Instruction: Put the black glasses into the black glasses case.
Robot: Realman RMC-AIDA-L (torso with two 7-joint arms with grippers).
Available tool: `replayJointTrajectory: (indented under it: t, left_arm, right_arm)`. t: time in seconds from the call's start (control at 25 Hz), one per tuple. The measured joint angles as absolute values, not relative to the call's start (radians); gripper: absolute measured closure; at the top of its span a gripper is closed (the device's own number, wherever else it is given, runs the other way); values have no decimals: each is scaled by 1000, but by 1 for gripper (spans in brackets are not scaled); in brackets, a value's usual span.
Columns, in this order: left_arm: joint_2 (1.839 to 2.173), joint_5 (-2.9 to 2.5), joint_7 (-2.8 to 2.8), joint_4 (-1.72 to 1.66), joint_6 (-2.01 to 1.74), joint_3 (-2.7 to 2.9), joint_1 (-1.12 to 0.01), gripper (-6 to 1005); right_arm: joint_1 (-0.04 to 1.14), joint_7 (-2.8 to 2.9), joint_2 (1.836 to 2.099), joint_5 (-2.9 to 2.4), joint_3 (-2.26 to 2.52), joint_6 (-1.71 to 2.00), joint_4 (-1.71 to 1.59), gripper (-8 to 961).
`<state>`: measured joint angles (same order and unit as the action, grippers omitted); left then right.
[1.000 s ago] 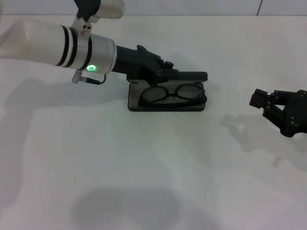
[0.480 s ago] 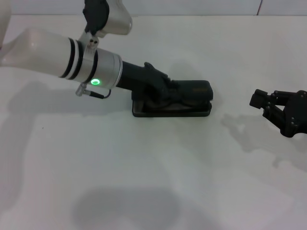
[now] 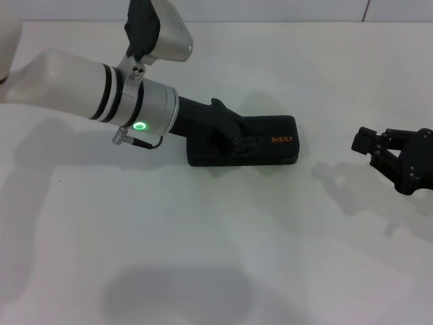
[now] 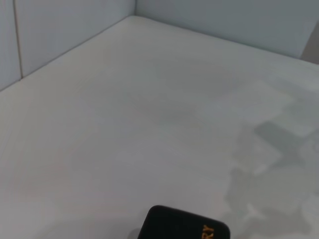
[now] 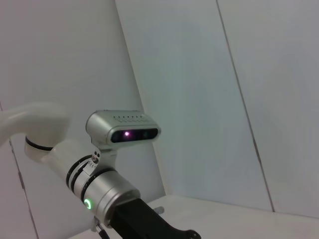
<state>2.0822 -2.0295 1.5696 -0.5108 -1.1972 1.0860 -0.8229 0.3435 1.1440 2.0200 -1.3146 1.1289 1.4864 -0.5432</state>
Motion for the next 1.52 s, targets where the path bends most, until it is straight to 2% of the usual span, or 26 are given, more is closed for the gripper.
replayJointTrajectory:
  t: [0.4, 1.52]
  left_arm:
    - [2084, -1931, 1573, -675, -1302, 1079, -711, 747]
    - [2089, -1956, 1510, -477, -1144, 1086, -761, 722]
  right_arm:
    - [337, 1143, 2019, -1316, 1129, 1489, -543, 820]
    - [345, 1139, 2020, -1370, 1165, 1496, -516, 813]
